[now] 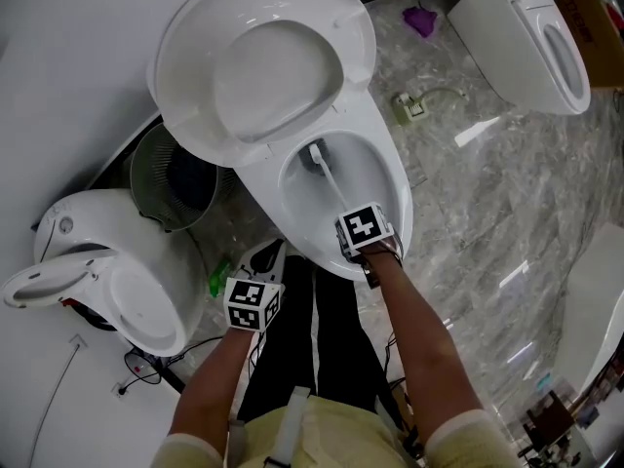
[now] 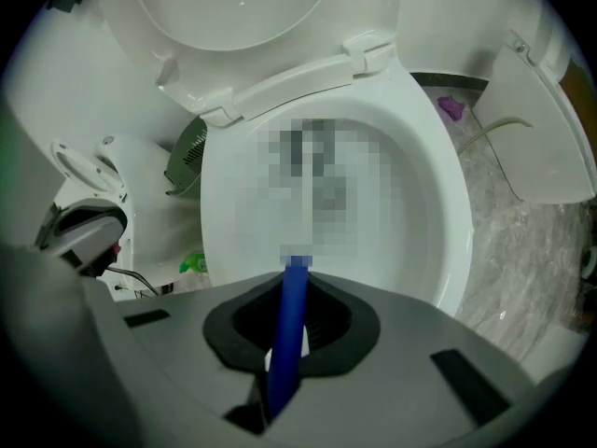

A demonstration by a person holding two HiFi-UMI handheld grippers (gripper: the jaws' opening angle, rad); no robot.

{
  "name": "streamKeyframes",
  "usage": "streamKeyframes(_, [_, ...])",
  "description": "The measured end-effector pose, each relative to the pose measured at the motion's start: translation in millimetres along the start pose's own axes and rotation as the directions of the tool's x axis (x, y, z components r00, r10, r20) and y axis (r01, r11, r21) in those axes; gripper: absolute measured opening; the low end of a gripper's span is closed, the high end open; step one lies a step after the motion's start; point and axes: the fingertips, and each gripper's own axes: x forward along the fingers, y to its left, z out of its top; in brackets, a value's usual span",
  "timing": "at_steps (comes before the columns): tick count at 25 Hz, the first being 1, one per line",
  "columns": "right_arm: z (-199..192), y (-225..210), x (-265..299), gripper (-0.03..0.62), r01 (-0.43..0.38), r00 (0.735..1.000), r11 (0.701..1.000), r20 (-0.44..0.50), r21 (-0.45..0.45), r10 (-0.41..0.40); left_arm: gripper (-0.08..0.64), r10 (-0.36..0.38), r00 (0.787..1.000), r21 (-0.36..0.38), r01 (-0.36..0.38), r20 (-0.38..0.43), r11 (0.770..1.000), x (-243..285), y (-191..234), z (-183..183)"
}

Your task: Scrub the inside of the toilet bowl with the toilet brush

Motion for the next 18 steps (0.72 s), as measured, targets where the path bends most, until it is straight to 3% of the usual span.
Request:
streamKeyframes(10, [-26, -56, -16, 0.032, 0.07, 0.996, 0.983, 0.038, 0.172, -0.078, 0.015, -0.038, 0.999, 0.041, 0.039, -0.023, 0.998, 2, -8, 4])
streamKeyframes(18, [-67, -67, -22, 0.032, 0.083, 0.995, 0.952, 0.029, 0.295, -0.096, 0.015, -0.087, 0.995, 0.094, 0.09, -0.039, 0.992, 6, -26, 7])
